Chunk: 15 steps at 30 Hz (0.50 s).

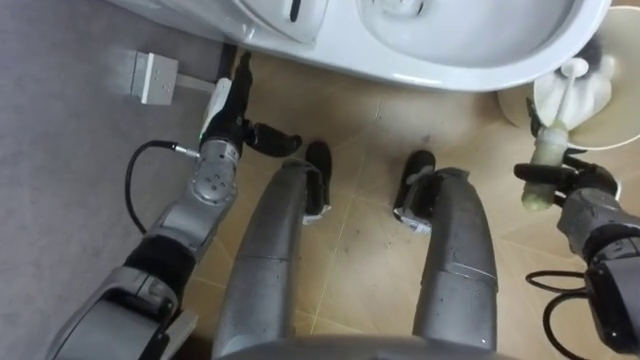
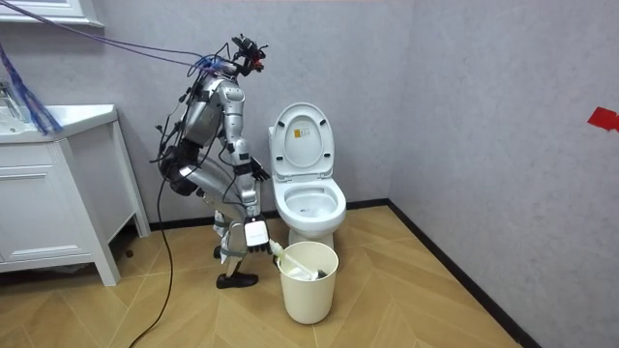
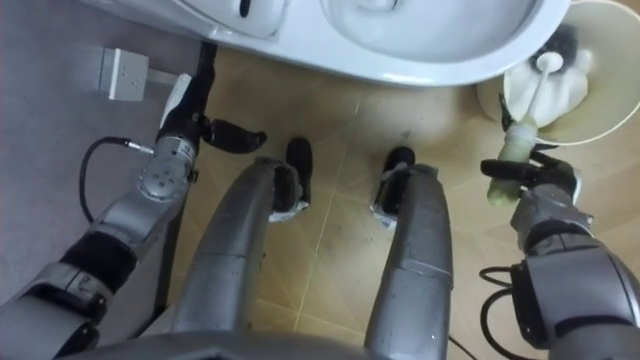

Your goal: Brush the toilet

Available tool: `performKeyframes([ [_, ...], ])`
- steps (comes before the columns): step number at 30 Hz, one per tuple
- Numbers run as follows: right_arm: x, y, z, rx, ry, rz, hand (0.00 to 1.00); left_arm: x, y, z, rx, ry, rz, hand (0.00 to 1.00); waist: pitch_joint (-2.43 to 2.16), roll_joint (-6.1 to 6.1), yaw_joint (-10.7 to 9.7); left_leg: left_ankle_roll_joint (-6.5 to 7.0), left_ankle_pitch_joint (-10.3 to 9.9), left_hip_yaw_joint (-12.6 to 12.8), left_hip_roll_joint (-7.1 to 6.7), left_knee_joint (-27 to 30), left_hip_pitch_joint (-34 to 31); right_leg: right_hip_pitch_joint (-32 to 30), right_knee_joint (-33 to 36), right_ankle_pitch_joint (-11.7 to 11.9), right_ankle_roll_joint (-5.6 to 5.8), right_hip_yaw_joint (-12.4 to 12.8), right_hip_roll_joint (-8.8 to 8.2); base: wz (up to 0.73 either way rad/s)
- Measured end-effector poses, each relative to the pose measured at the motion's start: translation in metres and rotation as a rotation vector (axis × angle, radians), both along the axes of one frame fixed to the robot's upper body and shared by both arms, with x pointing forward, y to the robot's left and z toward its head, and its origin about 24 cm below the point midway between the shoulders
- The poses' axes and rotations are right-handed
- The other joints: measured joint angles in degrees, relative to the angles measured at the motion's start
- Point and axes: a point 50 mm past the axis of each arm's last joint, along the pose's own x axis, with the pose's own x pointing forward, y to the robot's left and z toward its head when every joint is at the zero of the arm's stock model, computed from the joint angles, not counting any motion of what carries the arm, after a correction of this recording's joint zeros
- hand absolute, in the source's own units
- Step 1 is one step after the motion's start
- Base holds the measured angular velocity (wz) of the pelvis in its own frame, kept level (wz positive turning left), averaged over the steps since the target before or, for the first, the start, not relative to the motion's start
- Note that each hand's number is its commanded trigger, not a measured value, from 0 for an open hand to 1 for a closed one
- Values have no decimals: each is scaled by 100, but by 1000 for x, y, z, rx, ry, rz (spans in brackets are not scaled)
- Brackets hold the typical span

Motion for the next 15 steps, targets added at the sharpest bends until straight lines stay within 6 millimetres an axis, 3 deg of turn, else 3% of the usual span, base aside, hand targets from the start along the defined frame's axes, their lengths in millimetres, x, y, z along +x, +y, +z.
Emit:
performKeyframes([
  [10,-1,3,-3,44,1,8,100,-4,2,-3,2,16,-7,0,4,-13,-9,14,1,9,-22,-22,22,3,-12,0,-3,0,-19,0],
  [15,-7,6,-9,54,31,14,100,-12,8,-10,13,40,5,0,19,-68,-64,-15,-40,-30,9,-141,441,454,-196,-2,22,-24,60,-5],
])
